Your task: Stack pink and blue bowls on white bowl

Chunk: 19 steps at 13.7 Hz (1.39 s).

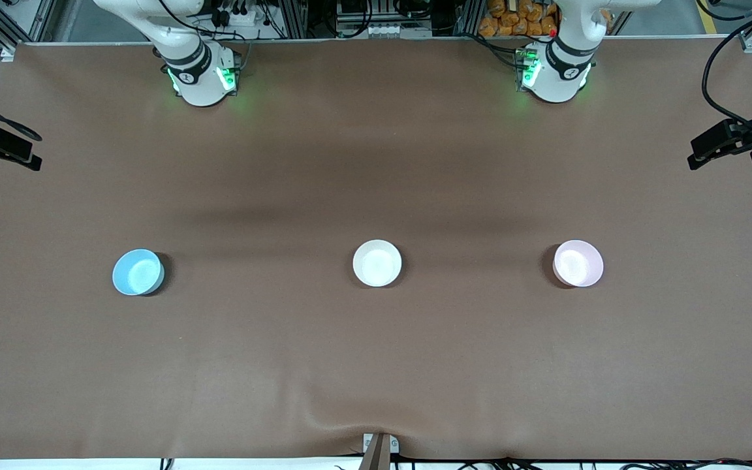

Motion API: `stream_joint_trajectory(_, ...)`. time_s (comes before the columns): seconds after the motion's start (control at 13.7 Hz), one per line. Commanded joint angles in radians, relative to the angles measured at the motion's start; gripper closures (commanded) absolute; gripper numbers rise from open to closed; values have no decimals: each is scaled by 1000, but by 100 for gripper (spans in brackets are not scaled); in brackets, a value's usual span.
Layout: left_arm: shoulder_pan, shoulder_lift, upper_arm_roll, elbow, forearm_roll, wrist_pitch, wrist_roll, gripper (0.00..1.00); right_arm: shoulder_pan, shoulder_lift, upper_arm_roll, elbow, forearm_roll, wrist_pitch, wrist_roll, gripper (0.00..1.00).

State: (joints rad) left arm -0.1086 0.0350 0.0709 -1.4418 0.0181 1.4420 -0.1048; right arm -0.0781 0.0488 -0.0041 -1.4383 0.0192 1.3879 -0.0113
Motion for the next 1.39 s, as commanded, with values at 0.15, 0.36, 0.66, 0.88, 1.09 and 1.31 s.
stream_joint_trajectory(0.15,4,-1,0,12,8,1,-1,0,6,-12,3,-5,-2,-6,1,0)
stream_joint_trajectory(0.36,-2,5,0,21,6,1,-6,0,35,-15,4,-5,-2,-7,2,0)
stream_joint_trajectory(0.66,1,17,-2,21,0,1,2,0,40,-17,3,-4,-1,-15,2,0)
stream_joint_trajectory(0.88,0,17,-2,20,-24,3,-1,0,37,-17,-1,-4,-1,-13,2,0)
stream_joint_trajectory(1.09,4,17,-2,20,-27,5,-1,0,35,-17,-1,-4,-1,-13,2,0)
stream_joint_trajectory(1.31,4,16,0,20,-26,12,0,0,32,-17,-2,-4,-1,-12,2,0)
